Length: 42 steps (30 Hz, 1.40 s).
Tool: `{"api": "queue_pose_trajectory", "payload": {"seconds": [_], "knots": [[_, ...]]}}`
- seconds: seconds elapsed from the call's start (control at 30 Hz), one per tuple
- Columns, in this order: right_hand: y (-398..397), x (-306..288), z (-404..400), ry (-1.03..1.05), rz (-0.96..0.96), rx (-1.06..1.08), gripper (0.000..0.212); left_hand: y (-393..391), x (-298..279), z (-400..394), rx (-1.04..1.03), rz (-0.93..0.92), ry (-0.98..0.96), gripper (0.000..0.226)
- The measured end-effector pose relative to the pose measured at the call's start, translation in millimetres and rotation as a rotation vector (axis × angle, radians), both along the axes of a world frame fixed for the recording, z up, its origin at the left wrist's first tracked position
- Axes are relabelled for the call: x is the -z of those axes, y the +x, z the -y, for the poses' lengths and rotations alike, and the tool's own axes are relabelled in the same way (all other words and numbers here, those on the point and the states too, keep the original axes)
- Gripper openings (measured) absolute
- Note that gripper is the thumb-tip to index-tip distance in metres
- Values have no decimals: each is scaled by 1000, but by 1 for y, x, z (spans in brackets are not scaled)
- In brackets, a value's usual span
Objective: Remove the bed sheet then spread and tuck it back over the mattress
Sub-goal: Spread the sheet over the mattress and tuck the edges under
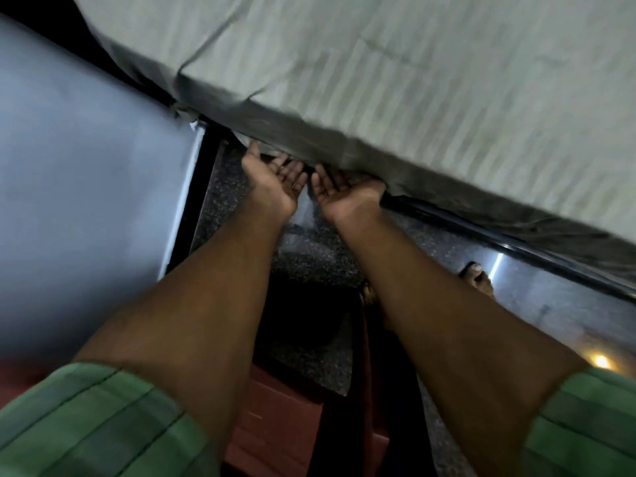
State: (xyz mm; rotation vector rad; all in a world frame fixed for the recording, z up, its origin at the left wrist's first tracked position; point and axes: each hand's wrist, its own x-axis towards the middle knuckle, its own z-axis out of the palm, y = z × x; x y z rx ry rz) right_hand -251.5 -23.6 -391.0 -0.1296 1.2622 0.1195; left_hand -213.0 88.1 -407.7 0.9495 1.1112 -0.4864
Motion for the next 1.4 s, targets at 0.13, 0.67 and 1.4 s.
{"api": "queue_pose_trajectory", "payload": {"seconds": [0.13,0.67,1.4], "knots": [[1,-3,-10,26,7,47,52,5,-3,-1,47,41,42,75],[-16,6,-7,42,41,-271,46,11,11,-65,65,-82,129,83],[4,6,-68,-28,139,-590,25,40,10,-124,-9,59,120,78]]}}
